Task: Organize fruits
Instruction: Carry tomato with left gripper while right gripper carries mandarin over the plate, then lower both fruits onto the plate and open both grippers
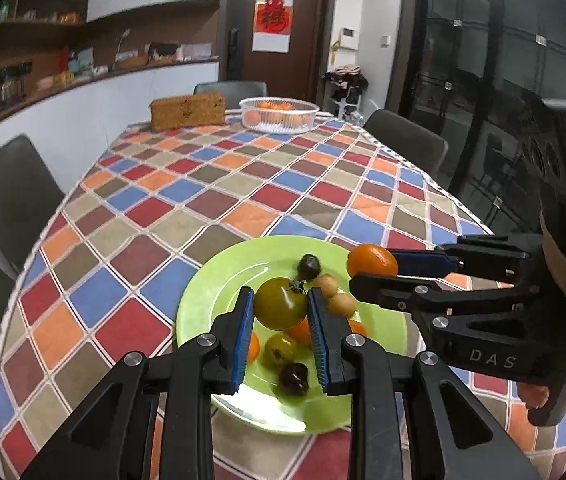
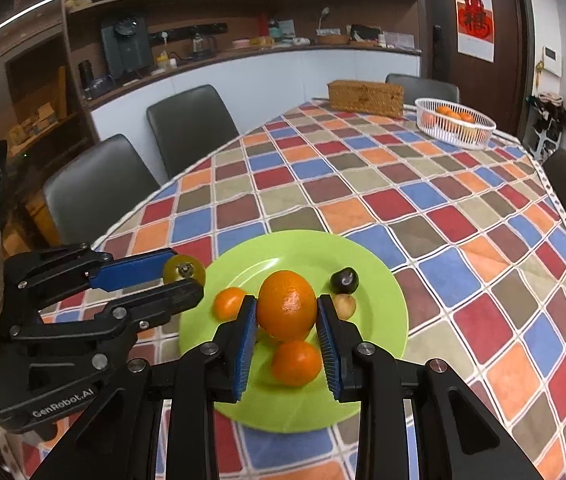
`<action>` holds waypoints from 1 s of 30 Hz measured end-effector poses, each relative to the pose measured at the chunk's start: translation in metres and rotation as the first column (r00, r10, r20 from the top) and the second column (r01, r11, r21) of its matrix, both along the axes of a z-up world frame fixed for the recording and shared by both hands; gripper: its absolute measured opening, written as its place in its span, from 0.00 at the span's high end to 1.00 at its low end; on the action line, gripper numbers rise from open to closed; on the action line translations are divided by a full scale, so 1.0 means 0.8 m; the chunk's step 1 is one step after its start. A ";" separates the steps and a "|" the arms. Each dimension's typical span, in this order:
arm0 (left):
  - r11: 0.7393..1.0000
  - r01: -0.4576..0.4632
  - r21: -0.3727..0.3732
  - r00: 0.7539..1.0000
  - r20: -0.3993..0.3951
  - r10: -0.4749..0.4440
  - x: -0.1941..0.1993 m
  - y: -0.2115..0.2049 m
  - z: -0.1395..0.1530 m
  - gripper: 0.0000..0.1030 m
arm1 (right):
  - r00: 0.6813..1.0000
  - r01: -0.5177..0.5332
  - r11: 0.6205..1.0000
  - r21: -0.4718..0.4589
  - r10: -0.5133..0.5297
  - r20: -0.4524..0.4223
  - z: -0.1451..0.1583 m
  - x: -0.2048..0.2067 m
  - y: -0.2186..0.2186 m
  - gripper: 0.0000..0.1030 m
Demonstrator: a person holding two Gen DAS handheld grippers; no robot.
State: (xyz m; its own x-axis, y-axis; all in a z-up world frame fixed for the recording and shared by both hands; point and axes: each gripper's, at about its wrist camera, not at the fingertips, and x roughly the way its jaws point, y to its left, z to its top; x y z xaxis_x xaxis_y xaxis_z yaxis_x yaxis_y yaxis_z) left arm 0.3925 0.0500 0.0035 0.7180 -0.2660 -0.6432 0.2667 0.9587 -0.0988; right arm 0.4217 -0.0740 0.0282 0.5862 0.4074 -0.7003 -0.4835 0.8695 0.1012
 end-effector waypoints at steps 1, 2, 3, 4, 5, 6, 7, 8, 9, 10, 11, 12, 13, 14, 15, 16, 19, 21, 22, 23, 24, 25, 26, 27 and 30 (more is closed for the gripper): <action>1.000 -0.003 -0.007 1.000 -0.011 0.003 0.006 0.002 -0.004 0.74 | 1.000 0.002 1.000 -0.004 -0.002 -0.010 -0.004 0.007 0.001 0.70; 1.000 -0.007 -0.012 1.000 -0.024 0.006 0.011 0.004 -0.008 0.74 | 1.000 0.002 1.000 -0.012 -0.002 -0.026 -0.011 0.016 0.003 0.70; 1.000 -0.013 -0.017 0.999 -0.039 0.012 0.018 0.006 -0.013 0.74 | 0.999 0.005 1.000 -0.018 -0.006 -0.035 -0.015 0.022 0.004 0.70; 1.000 -0.019 -0.021 0.998 -0.058 0.018 0.026 0.008 -0.020 0.74 | 0.999 0.007 1.000 -0.024 -0.008 -0.045 -0.020 0.027 0.006 0.70; 0.999 -0.023 -0.023 0.997 -0.072 0.021 0.032 0.010 -0.024 0.74 | 0.998 0.009 0.999 -0.034 -0.011 -0.061 -0.026 0.035 0.008 0.70; 0.999 -0.026 -0.025 0.996 -0.083 0.024 0.037 0.011 -0.028 0.74 | 0.997 0.011 0.999 -0.036 -0.014 -0.071 -0.030 0.040 0.008 0.70; 0.999 -0.028 -0.029 0.995 -0.098 0.025 0.043 0.012 -0.033 0.74 | 0.997 0.012 0.999 -0.036 -0.015 -0.082 -0.033 0.046 0.009 0.70; 0.999 -0.031 -0.030 0.993 -0.111 0.028 0.050 0.013 -0.038 0.74 | 0.995 0.012 0.999 -0.036 -0.016 -0.095 -0.037 0.052 0.010 0.70; 0.999 -0.033 -0.028 0.992 -0.119 0.030 0.055 0.013 -0.041 0.74 | 0.994 0.015 0.999 -0.033 -0.019 -0.109 -0.042 0.058 0.010 0.70; 0.999 -0.038 -0.025 0.991 -0.128 0.034 0.059 0.013 -0.044 0.74 | 0.993 0.016 0.999 -0.034 -0.019 -0.121 -0.046 0.062 0.011 0.70; 0.999 -0.042 -0.033 0.990 -0.139 0.037 0.064 0.015 -0.048 0.74 | 0.991 0.015 0.999 -0.036 -0.020 -0.132 -0.051 0.066 0.012 0.70; 0.998 -0.043 -0.043 0.988 -0.151 0.036 0.067 0.015 -0.051 0.74 | 0.990 0.017 0.999 -0.043 -0.022 -0.140 -0.055 0.070 0.014 0.70; 0.998 -0.046 -0.051 0.987 -0.158 0.038 0.070 0.016 -0.052 0.74 | 0.989 0.019 0.999 -0.051 -0.026 -0.145 -0.060 0.073 0.015 0.70; 0.997 -0.048 -0.055 0.986 -0.165 0.038 0.072 0.016 -0.055 0.74 | 0.988 0.020 0.998 -0.054 -0.028 -0.151 -0.063 0.075 0.015 0.70; 0.997 -0.048 -0.055 0.985 -0.168 0.038 0.074 0.015 -0.056 0.74 | 0.987 0.022 0.998 -0.052 -0.029 -0.155 -0.065 0.077 0.015 0.70; 0.998 -0.047 -0.051 0.985 -0.169 0.038 0.075 0.014 -0.058 0.74 | 0.987 0.024 0.999 -0.048 -0.031 -0.158 -0.066 0.078 0.015 0.70; 0.998 -0.050 -0.027 0.986 -0.161 0.045 0.074 0.013 -0.059 0.69 | 0.988 0.037 0.998 -0.048 -0.044 -0.151 -0.066 0.080 0.013 0.69; 0.999 -0.053 -0.009 0.988 -0.145 0.051 0.070 0.011 -0.056 0.66 | 0.988 0.038 0.998 -0.047 -0.044 -0.147 -0.065 0.078 0.011 0.69; 0.999 -0.049 -0.004 0.989 -0.136 0.048 0.067 0.011 -0.054 0.66 | 0.988 0.041 0.998 -0.046 -0.047 -0.145 -0.064 0.078 0.011 0.69; 0.999 -0.048 -0.001 0.990 -0.132 0.048 0.065 0.011 -0.052 0.66 | 0.989 0.042 0.998 -0.046 -0.048 -0.140 -0.063 0.076 0.010 0.68; 0.999 -0.054 0.003 0.991 -0.124 0.054 0.061 0.011 -0.050 0.66 | 0.990 0.044 0.998 -0.050 -0.051 -0.133 -0.061 0.074 0.009 0.68; 0.998 -0.067 0.017 0.991 -0.119 0.068 0.056 0.012 -0.047 0.66 | 0.990 0.048 0.998 -0.050 -0.055 -0.127 -0.059 0.072 0.008 0.68; 0.997 -0.073 0.027 0.991 -0.115 0.075 0.053 0.012 -0.045 0.66 | 0.991 0.054 0.998 -0.043 -0.059 -0.122 -0.056 0.067 0.005 0.68; 0.997 -0.073 0.037 0.992 -0.104 0.077 0.046 0.012 -0.042 0.66 | 0.991 0.056 0.998 -0.039 -0.060 -0.120 -0.055 0.064 0.003 0.68; 0.995 -0.082 0.064 0.992 -0.086 0.087 0.031 0.010 -0.034 0.66 | 0.993 0.076 0.996 -0.053 -0.080 -0.088 -0.046 0.047 -0.003 0.68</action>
